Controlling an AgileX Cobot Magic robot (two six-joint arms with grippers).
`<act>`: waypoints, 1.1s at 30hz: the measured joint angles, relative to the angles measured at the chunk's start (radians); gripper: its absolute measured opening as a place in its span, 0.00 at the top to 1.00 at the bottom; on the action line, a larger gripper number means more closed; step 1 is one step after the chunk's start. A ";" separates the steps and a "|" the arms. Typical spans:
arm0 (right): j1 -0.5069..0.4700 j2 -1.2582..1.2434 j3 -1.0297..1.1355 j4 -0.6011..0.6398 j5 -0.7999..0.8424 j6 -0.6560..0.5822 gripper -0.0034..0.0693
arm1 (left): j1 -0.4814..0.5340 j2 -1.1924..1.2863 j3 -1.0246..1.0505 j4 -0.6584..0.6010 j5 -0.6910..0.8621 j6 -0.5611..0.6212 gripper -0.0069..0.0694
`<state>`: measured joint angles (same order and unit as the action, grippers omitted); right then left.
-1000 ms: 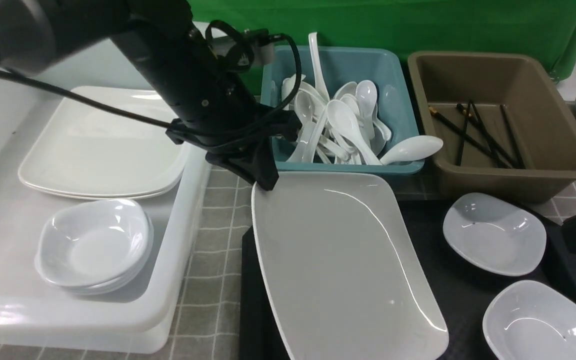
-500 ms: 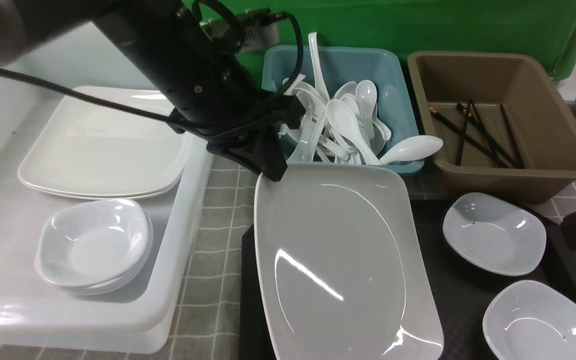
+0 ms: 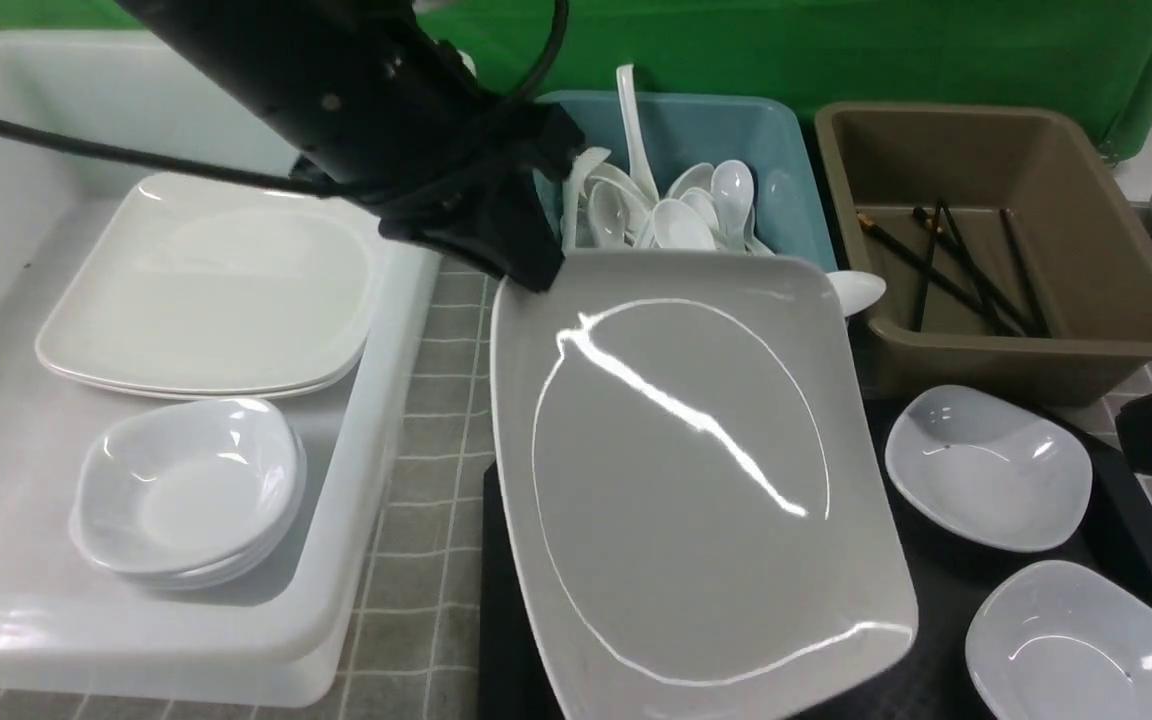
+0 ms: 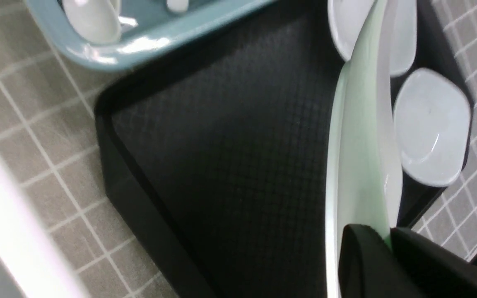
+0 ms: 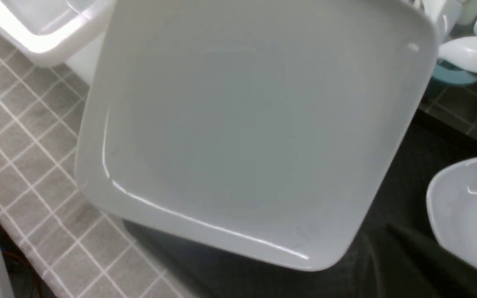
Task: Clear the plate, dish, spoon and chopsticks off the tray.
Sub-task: Use the left arm to put the plate into the large storage box on the left
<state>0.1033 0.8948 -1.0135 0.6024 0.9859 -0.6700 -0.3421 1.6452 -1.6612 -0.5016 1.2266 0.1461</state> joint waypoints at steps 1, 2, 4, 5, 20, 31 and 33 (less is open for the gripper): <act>0.000 0.001 -0.008 0.015 -0.001 0.000 0.90 | 0.024 -0.006 -0.018 -0.008 0.002 0.003 0.87; 0.000 0.002 -0.028 0.037 -0.001 -0.003 0.90 | 0.058 -0.012 -0.037 -0.026 0.003 0.010 0.87; 0.000 0.008 -0.067 0.058 0.000 -0.003 0.91 | 0.130 -0.020 -0.064 -0.077 0.001 0.036 0.87; 0.000 0.009 -0.067 0.061 0.000 -0.003 0.91 | 0.138 -0.021 -0.066 -0.077 0.001 0.036 0.87; 0.480 0.398 -0.558 -0.257 -0.057 0.302 0.92 | 0.832 -0.029 -0.045 -0.437 -0.056 0.244 0.87; 0.672 0.744 -0.896 -0.363 -0.148 0.465 0.92 | 0.926 0.002 0.221 -0.494 -0.378 0.364 0.86; 0.681 0.786 -0.930 -0.365 -0.149 0.469 0.92 | 0.903 0.032 0.239 -0.507 -0.397 0.379 0.86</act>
<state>0.7848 1.6809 -1.9440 0.2377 0.8364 -0.2009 0.5613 1.6773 -1.4223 -1.0087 0.8294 0.5254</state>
